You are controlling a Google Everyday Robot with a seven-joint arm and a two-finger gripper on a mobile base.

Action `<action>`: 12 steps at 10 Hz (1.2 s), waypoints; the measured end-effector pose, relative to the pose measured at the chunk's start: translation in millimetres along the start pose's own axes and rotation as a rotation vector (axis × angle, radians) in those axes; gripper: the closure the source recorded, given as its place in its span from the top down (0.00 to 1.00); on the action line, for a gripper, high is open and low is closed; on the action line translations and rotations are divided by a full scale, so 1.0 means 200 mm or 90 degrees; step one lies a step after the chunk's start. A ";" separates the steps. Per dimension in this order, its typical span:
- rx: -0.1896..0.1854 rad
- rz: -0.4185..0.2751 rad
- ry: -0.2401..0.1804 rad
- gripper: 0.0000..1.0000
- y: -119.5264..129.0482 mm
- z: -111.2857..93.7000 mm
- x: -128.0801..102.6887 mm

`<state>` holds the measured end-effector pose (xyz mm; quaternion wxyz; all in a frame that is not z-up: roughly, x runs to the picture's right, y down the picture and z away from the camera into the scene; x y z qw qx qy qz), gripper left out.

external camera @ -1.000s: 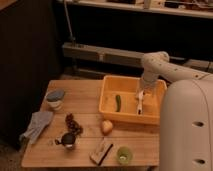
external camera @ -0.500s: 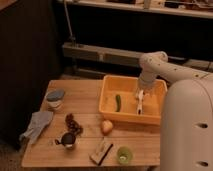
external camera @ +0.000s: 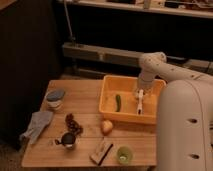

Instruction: Place brush in table surface

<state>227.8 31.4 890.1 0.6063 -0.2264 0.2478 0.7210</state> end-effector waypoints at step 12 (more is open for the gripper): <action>0.002 0.004 0.035 0.65 -0.03 0.12 0.02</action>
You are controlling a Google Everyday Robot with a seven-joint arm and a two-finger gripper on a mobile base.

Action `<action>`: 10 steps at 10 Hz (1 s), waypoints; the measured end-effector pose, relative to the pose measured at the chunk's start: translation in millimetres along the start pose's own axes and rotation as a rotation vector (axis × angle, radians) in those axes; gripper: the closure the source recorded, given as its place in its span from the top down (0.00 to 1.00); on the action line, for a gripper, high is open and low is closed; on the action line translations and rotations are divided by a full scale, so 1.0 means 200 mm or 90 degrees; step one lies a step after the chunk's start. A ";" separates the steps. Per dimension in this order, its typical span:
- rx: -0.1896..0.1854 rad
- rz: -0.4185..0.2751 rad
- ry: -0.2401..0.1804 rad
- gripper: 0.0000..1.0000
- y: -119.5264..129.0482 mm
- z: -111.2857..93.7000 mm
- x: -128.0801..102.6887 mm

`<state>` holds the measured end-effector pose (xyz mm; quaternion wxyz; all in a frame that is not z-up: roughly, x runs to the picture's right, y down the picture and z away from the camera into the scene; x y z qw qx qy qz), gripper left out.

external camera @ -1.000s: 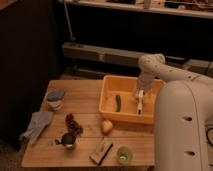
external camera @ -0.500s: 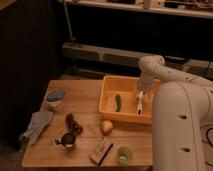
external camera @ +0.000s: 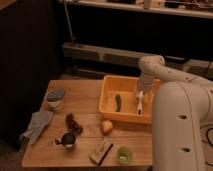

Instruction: Place brush in table surface

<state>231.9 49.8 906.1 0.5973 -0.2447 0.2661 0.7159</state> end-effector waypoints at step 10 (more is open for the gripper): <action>0.017 0.005 0.027 0.64 0.01 0.29 0.08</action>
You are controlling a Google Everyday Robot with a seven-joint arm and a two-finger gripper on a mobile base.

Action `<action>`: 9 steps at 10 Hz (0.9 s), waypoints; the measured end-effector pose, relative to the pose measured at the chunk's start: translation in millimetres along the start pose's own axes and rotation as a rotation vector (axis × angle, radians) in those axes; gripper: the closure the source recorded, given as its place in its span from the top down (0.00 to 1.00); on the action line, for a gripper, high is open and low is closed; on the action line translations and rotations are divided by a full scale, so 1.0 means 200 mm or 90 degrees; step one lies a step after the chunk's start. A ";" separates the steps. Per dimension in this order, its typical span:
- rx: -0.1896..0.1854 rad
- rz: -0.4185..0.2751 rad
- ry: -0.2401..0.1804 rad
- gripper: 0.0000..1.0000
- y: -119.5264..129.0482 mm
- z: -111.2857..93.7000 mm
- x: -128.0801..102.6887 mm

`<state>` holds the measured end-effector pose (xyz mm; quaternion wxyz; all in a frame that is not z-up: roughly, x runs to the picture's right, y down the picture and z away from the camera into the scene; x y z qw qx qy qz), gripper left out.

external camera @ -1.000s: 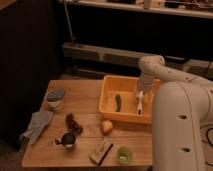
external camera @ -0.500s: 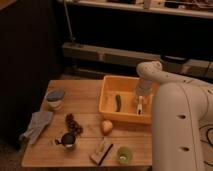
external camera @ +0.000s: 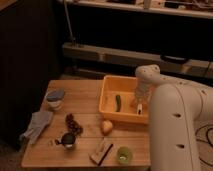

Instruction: Place brush in table surface

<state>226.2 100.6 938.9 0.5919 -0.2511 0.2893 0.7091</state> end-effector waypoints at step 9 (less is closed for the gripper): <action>0.005 0.005 -0.013 0.00 -0.01 -0.03 0.01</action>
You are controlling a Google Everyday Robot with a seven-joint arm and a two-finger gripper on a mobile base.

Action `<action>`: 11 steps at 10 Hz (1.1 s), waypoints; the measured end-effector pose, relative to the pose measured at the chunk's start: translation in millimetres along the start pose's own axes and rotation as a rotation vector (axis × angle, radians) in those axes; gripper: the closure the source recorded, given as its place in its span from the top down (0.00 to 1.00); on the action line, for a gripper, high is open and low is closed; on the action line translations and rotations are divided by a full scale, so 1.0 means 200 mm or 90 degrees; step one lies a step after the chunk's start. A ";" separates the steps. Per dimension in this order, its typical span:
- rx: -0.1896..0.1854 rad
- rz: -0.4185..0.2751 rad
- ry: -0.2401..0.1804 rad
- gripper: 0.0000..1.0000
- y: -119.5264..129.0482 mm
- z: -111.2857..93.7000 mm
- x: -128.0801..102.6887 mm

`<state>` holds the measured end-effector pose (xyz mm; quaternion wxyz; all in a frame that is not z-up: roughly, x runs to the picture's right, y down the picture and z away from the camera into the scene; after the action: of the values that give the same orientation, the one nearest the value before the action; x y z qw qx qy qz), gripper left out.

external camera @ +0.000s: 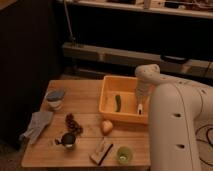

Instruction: Place brush in table surface

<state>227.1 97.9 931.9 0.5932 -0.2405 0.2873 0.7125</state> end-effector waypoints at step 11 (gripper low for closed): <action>0.025 0.007 -0.140 0.00 -0.07 -0.49 0.12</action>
<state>235.7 49.2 843.5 0.6216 -0.1478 0.2358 0.7323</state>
